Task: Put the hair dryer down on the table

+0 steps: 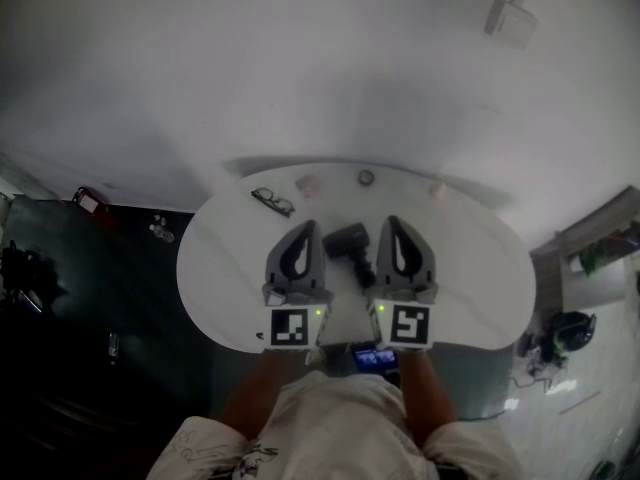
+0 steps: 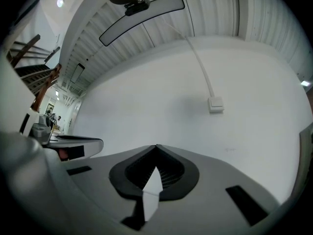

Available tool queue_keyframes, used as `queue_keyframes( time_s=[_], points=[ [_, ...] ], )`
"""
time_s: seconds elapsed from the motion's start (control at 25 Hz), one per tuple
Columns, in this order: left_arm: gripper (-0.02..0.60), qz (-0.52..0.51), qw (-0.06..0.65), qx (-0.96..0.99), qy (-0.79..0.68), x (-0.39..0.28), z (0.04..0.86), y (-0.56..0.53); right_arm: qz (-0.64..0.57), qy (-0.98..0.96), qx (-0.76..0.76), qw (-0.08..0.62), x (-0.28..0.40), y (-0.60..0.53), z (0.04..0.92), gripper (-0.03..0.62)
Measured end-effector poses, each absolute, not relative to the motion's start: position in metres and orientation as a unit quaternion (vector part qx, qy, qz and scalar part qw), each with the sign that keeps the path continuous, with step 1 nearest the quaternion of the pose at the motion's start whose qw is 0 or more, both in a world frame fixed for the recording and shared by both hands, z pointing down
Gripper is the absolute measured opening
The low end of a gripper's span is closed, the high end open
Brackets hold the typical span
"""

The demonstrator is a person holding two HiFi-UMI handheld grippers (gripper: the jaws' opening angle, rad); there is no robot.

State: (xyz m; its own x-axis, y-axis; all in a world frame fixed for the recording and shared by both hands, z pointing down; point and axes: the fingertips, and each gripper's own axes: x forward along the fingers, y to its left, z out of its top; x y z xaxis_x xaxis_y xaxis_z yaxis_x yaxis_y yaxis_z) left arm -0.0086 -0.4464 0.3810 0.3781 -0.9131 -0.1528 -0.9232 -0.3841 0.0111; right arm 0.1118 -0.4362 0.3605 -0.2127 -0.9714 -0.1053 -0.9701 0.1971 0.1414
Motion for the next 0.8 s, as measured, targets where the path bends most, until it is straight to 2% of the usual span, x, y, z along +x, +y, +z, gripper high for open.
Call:
queue_keyframes(
  time_s=[0.8],
  points=[
    [-0.005, 0.069, 0.042, -0.826, 0.557, -0.0061, 0.3766, -0.4399, -0.079, -0.779, 0.622, 0.02, 0.1179, -0.4364, 0.3682, 0.006]
  ],
)
